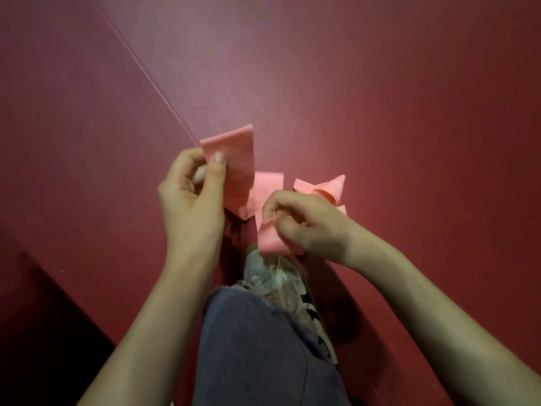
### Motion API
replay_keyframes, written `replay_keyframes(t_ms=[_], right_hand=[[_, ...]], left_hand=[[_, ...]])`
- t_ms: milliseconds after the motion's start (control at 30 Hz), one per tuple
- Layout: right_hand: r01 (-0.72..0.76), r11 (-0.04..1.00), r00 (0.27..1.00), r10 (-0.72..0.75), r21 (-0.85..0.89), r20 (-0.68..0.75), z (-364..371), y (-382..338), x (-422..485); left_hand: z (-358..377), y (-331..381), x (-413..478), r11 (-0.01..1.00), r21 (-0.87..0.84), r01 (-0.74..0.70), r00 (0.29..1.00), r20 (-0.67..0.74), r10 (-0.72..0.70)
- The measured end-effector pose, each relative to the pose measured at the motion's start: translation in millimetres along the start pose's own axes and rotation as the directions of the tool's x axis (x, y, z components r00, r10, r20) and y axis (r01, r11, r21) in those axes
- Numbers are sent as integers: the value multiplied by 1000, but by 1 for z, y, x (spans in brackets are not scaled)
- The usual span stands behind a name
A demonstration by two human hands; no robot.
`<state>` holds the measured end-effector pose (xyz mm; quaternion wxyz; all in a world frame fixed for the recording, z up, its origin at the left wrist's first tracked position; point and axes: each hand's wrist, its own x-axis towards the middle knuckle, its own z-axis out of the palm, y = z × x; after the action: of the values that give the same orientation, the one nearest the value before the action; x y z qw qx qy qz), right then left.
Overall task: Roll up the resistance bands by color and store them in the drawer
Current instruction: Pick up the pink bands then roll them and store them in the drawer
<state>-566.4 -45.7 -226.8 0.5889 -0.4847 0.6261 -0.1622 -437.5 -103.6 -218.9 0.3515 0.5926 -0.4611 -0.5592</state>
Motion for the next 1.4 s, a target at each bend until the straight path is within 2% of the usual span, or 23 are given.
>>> replay_keyframes(t_ms=[100,133,167,233,333,400,500,700,900,1067,1133,1233,1300,1400], right_hand=[[25,982,981,-60,185,183,-1,-17,-11],[53,970,978,-99,237,185,0,-20,-14],[96,954,981,-140,285,136,1,-23,-14],[199,923,980,-188,330,-65,4,-24,-9],[259,903,938,-151,342,-311,5,-23,4],[269,897,912,-119,351,-393,5,-23,9],[274,886,895,-91,374,-437,4,-25,12],[178,909,905,0,377,-426,1,-27,18],[158,911,882,43,382,-469,0,-24,23],[166,926,852,38,339,-522,4,-17,21],[145,942,890,10,303,-456,4,-15,18],[93,951,962,-10,294,-272,8,-11,15],[11,960,971,56,281,-233,12,1,16],[-116,953,921,208,278,-330,12,32,15]], left_hand=[[0,0,5,1000,-16,-23,1000,0,23],[0,-1,6,999,-38,-7,1000,9,8],[1,-2,6,998,-61,15,1000,25,-14],[3,-4,3,993,-95,76,995,74,-69],[5,-4,-5,975,-144,168,972,189,-139],[6,-3,-9,969,-158,192,955,257,-147],[6,-2,-10,963,-170,207,948,278,-155],[3,-3,-16,965,-166,204,955,253,-158],[2,-2,-18,967,-169,191,939,319,-130],[1,-3,-14,979,-144,142,964,245,-103],[-1,-2,-13,981,-153,120,975,206,-88],[-5,-3,-7,986,-142,87,986,154,-65],[-7,-5,-4,988,-129,81,989,134,-64],[-4,-7,-5,986,-119,121,988,114,-108]])
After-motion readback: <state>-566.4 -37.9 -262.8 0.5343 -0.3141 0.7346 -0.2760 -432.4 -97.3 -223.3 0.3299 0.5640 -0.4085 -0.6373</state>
